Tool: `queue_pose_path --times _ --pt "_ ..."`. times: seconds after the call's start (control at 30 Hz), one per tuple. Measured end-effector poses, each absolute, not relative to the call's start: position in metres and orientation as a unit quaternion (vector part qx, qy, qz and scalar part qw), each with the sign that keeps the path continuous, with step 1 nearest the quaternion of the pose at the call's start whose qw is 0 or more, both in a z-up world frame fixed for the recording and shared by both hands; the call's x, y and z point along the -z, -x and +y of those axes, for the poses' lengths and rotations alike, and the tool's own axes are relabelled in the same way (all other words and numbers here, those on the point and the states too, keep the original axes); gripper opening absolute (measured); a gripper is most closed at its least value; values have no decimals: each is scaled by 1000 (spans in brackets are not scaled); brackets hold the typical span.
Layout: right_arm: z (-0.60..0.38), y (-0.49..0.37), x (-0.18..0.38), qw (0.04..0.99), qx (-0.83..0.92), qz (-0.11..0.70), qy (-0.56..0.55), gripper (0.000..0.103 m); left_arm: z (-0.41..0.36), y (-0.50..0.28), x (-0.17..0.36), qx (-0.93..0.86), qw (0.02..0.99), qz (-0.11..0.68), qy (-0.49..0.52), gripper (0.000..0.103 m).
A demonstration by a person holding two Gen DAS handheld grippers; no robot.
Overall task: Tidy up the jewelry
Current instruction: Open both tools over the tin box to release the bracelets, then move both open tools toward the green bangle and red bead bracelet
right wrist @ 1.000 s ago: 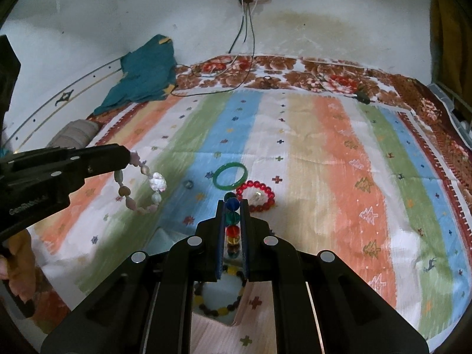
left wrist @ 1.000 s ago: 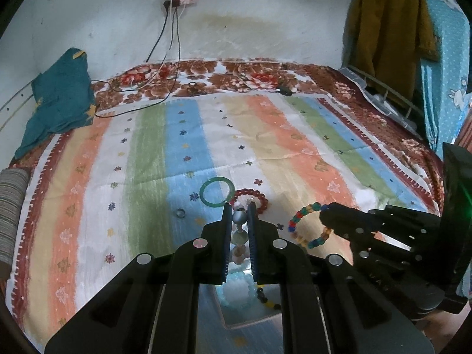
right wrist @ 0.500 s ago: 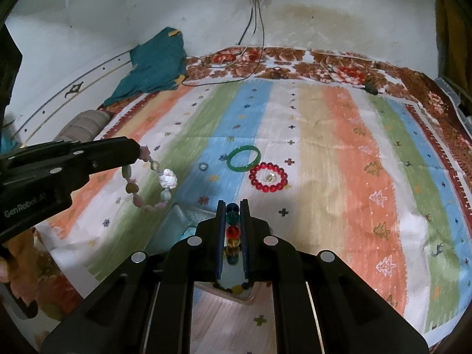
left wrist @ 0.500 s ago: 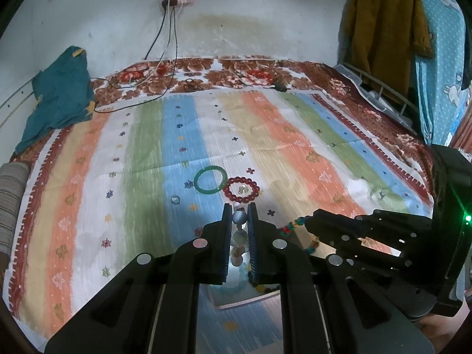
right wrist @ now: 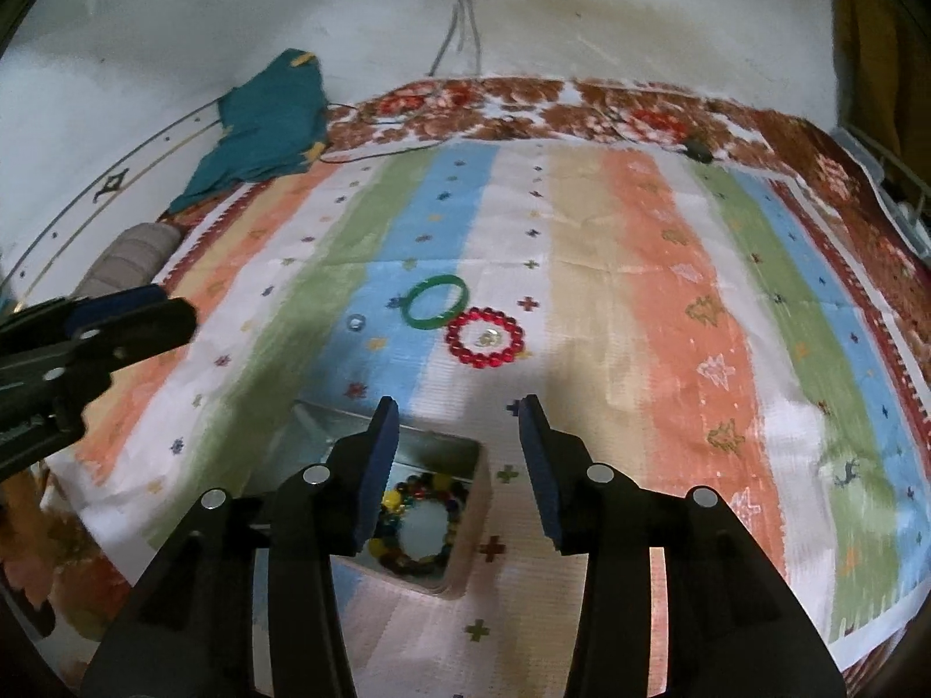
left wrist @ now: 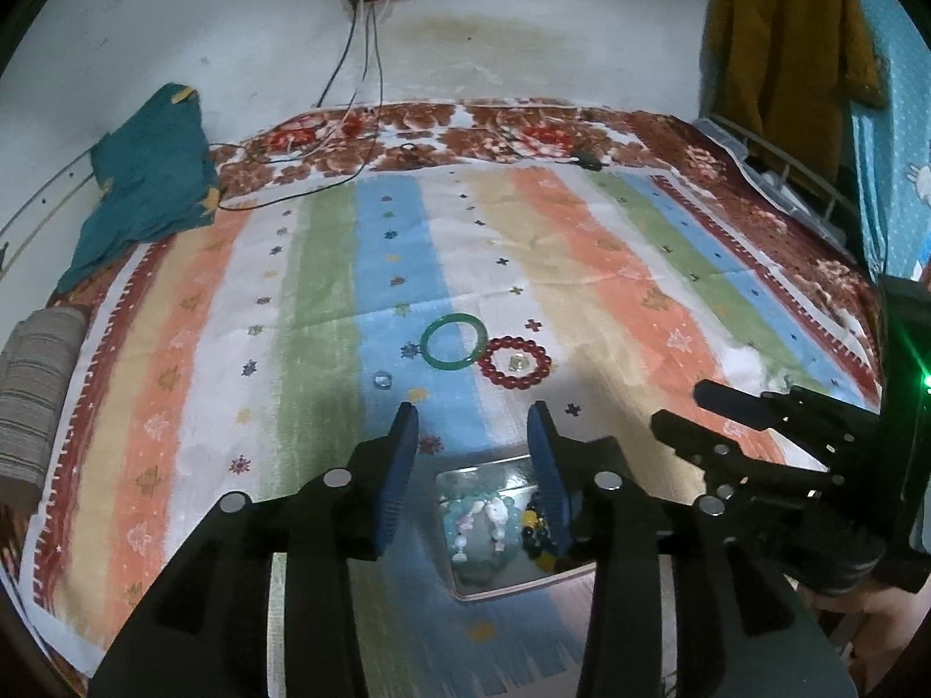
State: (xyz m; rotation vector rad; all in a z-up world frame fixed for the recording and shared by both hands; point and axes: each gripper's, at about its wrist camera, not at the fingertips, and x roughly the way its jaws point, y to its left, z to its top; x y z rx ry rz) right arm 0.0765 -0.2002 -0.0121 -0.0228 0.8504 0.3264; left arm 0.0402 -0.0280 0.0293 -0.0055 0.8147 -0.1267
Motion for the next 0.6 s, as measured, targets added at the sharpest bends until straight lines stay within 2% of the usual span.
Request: queue_pose_path --times 0.13,0.27,0.37,0.43,0.6 --pt "-208 -85 12 901 -144 408 -7 51 -24 -49 -24 51 914 402 3 53" --pt "-219 -97 13 901 -129 414 -24 57 -11 -61 -19 43 908 415 39 56" --pt "-221 -104 16 898 -126 421 -20 62 -6 -67 -17 33 907 417 51 61" --pt "-219 -108 18 897 -125 424 -14 65 -6 -70 -15 30 907 417 50 69" --pt "-214 -114 19 896 -123 428 -1 72 -10 -83 -8 24 907 420 32 77"
